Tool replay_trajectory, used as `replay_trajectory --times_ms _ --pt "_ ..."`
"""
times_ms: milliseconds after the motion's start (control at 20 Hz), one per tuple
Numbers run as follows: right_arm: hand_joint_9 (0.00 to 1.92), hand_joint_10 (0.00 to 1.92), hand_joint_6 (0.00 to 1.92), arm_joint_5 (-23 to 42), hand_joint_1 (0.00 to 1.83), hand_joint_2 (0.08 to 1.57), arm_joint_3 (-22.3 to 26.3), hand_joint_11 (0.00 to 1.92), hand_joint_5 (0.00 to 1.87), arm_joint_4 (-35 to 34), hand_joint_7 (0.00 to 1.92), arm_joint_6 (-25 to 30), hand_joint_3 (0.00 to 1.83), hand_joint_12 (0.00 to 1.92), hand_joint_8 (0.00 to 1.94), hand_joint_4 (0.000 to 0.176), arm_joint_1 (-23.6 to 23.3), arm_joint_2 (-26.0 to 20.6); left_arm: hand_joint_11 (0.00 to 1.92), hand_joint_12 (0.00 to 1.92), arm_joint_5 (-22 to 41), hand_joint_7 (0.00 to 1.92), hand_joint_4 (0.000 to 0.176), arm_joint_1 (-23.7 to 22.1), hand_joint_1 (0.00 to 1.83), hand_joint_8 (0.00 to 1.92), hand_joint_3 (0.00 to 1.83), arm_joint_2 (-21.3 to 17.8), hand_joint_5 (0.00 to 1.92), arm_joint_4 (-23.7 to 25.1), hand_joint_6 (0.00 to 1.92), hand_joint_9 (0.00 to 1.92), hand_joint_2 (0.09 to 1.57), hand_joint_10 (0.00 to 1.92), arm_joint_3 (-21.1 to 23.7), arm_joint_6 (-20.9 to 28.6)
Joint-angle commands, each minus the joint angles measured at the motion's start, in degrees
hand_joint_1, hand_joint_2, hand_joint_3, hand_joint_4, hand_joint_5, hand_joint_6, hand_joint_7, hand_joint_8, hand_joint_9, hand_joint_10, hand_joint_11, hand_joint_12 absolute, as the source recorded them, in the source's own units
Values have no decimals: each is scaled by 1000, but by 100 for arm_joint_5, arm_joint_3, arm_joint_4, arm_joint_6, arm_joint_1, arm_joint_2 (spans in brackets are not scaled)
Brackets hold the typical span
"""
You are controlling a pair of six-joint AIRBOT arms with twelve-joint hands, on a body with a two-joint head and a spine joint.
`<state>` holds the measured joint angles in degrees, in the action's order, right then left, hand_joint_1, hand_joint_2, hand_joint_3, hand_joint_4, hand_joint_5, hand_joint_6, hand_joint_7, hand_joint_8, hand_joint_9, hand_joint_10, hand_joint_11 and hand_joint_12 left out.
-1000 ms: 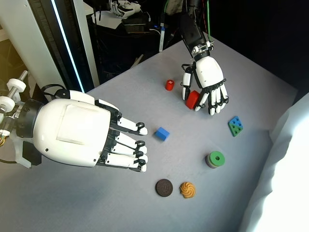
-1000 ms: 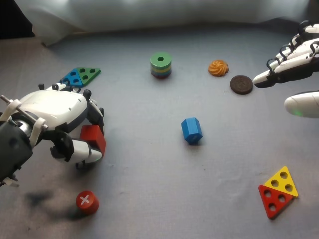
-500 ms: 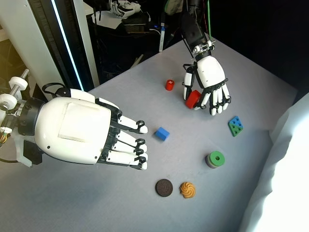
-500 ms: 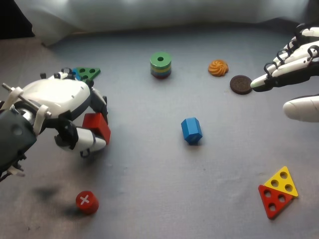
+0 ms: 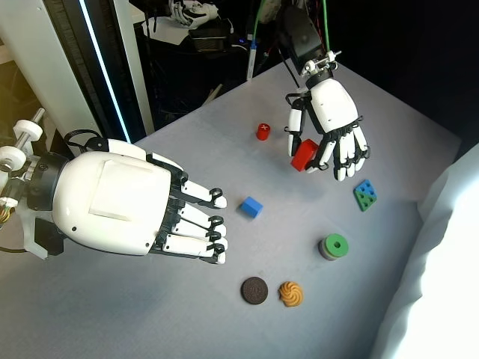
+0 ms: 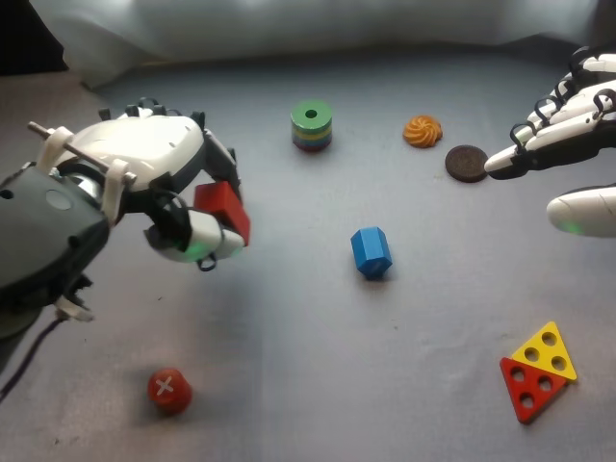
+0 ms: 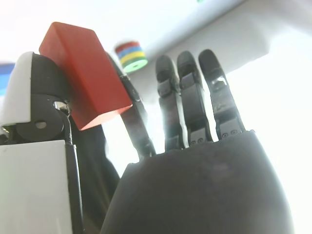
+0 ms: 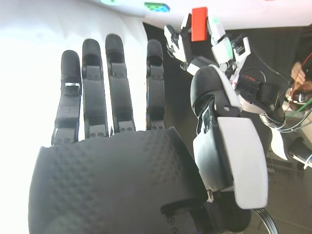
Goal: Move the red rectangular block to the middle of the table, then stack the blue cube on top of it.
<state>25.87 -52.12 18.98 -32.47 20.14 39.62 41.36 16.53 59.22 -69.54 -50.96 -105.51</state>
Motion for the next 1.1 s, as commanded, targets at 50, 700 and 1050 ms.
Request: replay_trajectory --times_ms 50,700,1050 --pt "369 0 1 590 24 1339 2 0 456 -131 462 3 3 789 1 0 -73 -72 0 706 458 432 176 -214 1033 2 1 70 1035 185 892 309 1083 5 71 -186" --pt "392 4 4 591 34 1336 2 0 483 -131 488 3 0 809 4 0 -73 -71 0 633 519 421 176 -45 1028 2 1 806 1021 539 920 301 1089 1 -153 -255" --pt "398 3 2 591 25 1338 1 0 489 -132 498 3 1 827 2 0 -74 -71 0 685 519 441 176 253 1033 6 0 999 1033 807 899 321 1084 5 -482 -142"
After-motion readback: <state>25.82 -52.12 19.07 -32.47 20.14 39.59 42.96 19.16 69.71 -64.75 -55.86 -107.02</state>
